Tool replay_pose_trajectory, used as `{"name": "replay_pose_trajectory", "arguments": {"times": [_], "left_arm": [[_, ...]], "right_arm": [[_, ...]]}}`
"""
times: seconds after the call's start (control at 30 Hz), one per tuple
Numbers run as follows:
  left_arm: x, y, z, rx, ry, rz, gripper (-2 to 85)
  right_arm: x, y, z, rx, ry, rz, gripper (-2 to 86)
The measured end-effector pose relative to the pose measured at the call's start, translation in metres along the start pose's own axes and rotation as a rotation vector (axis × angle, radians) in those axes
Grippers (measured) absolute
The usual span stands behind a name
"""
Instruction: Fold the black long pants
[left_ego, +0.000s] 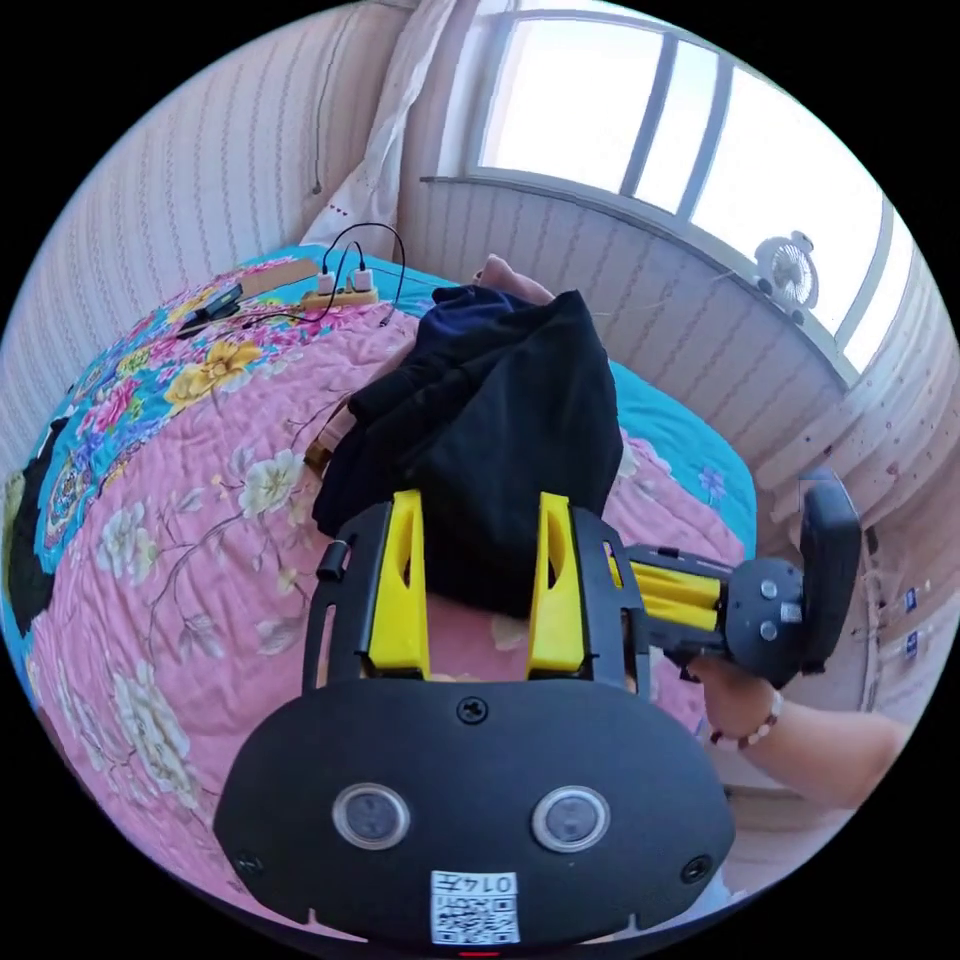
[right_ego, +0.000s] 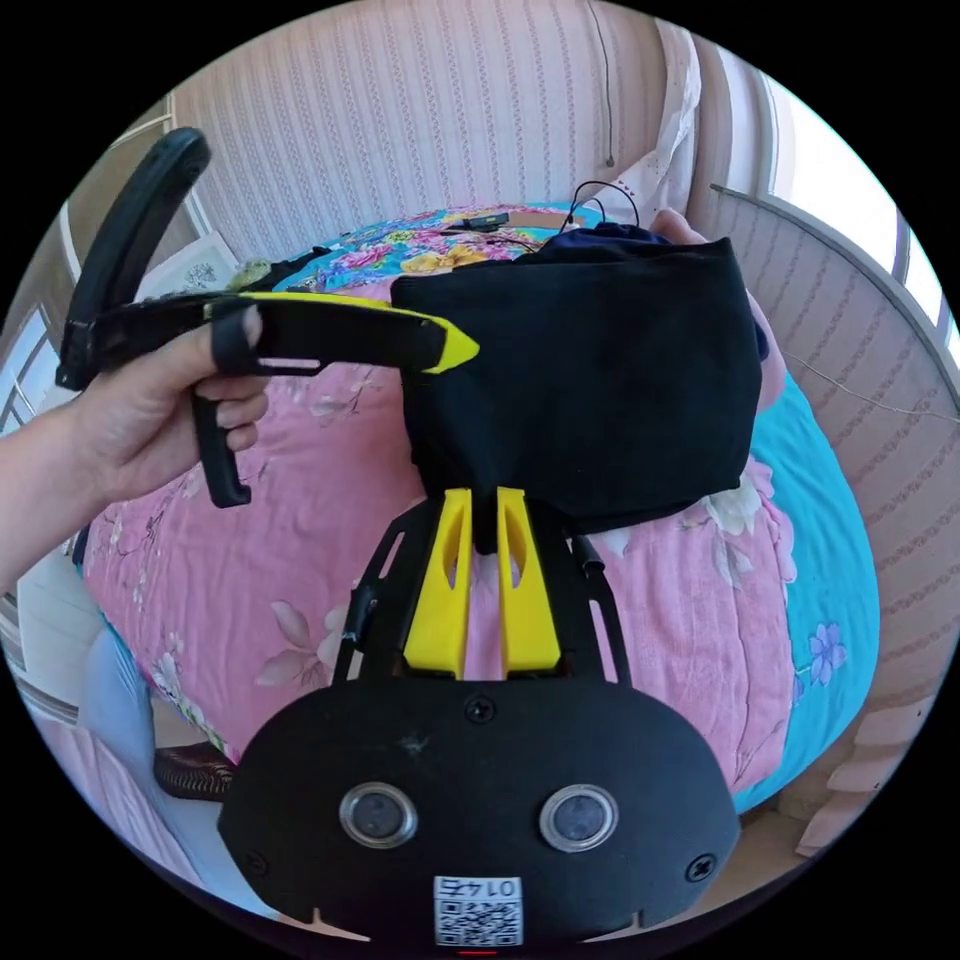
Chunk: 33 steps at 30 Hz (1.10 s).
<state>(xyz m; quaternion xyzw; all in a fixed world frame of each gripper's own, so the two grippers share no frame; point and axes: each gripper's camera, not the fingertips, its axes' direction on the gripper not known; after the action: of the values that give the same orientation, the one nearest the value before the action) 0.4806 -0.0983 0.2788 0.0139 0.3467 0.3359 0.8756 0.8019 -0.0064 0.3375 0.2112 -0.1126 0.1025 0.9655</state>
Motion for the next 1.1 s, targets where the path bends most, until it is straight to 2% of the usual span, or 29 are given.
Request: {"name": "replay_pose_trajectory", "arguments": {"times": [0.13, 0.27, 0.37, 0.47, 0.63, 0.77, 0.87, 0.93, 1.0, 1.1], "left_arm": [[0.000, 0.003, 0.002, -0.109, 0.075, -0.019, 5.3], [0.005, 0.028, -0.033, -0.028, 0.101, 0.034, 4.3], [0.004, 0.066, -0.086, 0.073, 0.132, 0.110, 3.9], [-0.006, 0.117, -0.145, 0.143, 0.118, 0.116, 3.7], [-0.030, 0.213, -0.261, 0.271, 0.051, 0.070, 3.4], [-0.027, 0.272, -0.316, 0.273, -0.094, 0.098, 3.4], [-0.022, 0.316, -0.342, 0.227, -0.208, 0.117, 3.6], [-0.027, 0.349, -0.338, 0.107, -0.366, 0.098, 4.0], [-0.040, 0.373, -0.324, -0.002, -0.422, 0.053, 4.2], [-0.072, 0.414, -0.307, -0.070, -0.360, -0.098, 4.5]], "right_arm": [[0.011, 0.019, -0.028, -0.009, -0.093, 0.017, 2.8], [0.000, 0.045, -0.066, 0.050, -0.199, 0.041, 2.5], [-0.032, 0.068, -0.096, 0.071, -0.369, 0.054, 2.3], [-0.092, 0.082, -0.113, 0.050, -0.544, 0.005, 2.1], [-0.259, 0.088, -0.142, 0.032, -0.830, -0.239, 1.5], [-0.375, 0.097, -0.167, 0.046, -0.837, -0.419, 0.5], [-0.442, 0.110, -0.173, 0.003, -0.921, -0.486, -0.3], [-0.487, 0.137, -0.149, -0.153, -0.917, -0.558, -0.1], [-0.504, 0.164, -0.135, -0.243, -0.901, -0.597, 0.0], [-0.487, 0.195, -0.125, -0.290, -0.886, -0.559, -0.1]]}}
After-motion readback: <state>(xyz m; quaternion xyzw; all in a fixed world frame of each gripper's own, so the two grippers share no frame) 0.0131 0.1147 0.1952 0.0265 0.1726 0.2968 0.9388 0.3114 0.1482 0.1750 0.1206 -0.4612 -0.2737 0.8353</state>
